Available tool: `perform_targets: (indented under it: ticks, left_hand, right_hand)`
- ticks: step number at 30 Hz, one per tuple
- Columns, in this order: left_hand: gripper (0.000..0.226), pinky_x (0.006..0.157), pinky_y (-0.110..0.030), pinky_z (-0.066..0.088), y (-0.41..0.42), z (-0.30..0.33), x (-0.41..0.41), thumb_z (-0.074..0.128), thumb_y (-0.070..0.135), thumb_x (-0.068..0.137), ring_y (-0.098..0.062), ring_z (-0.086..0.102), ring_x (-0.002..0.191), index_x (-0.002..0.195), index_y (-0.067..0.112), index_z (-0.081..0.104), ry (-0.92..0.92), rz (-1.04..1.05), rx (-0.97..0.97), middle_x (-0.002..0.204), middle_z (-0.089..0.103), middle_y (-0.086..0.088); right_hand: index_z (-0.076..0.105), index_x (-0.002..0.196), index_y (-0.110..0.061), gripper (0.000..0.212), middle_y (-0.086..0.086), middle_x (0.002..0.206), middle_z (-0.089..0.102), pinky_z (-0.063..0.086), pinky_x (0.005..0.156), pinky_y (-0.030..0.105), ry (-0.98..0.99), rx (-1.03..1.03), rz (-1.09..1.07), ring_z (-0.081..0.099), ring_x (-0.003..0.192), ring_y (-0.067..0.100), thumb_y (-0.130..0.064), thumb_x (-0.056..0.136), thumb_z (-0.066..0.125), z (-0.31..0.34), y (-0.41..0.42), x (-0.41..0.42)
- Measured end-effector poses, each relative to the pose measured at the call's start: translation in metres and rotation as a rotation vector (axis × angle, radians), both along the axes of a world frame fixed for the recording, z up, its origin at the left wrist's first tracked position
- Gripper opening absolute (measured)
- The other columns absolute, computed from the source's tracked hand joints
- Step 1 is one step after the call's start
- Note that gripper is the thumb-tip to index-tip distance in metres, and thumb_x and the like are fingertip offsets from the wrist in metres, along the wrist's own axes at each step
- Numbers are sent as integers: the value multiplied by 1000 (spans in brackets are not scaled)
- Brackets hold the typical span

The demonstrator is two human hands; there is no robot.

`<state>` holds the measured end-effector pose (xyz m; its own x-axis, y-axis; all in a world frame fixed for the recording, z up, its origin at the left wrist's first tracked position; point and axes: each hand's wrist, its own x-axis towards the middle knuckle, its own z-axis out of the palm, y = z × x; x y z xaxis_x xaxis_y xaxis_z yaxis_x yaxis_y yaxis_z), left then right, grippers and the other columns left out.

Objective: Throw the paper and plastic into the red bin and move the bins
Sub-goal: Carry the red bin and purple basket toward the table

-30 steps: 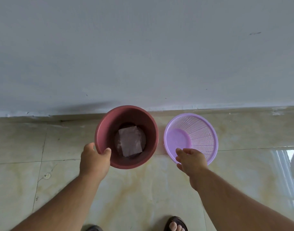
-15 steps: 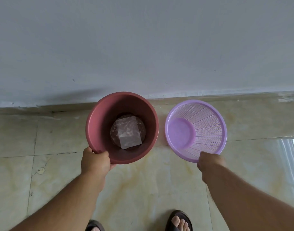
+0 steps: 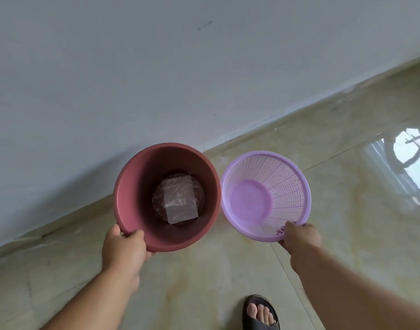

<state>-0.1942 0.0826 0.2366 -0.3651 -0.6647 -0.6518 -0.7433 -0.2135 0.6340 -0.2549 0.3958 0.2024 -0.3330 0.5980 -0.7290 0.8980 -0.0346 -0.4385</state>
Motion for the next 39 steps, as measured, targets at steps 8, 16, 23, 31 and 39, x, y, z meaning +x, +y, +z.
perform_targets:
  ticks: [8,16,23,31,39]
  left_hand:
    - [18,67,-38,58,82,59,-55,51,1,94,-27,65,79,100,17,56,36,-416,-34,96,64,-6]
    - [23,77,-48,61,232,132,-73,50,1,93,-35,70,86,92,22,57,61,-852,-33,105,67,-11]
    - [23,66,-39,60,354,177,-56,46,-5,92,-32,68,79,99,11,60,74,-1135,12,106,65,-15]
    - [22,54,-30,59,452,194,-12,47,-7,92,-25,63,66,95,11,58,75,-1541,68,94,64,-14]
    - [23,55,-33,60,482,204,70,47,-9,94,-27,66,71,103,11,57,39,-1939,124,92,66,-13]
  right_hand:
    - [61,80,-10,17,13,76,69,60,85,55,98,-9,-418,74,76,42,-18,91,51,61,93,65]
    - [66,100,-6,20,13,91,71,61,80,44,145,-11,-820,75,77,38,-18,93,52,125,197,165]
    - [66,101,-5,17,16,97,71,61,83,47,197,10,-1100,72,89,39,-11,94,52,170,257,254]
    - [67,89,-12,23,14,87,77,63,78,56,131,64,-1425,75,74,37,-26,76,54,149,240,386]
    - [65,84,-12,15,18,82,75,59,69,46,16,85,-1804,58,53,28,-22,90,56,183,126,467]
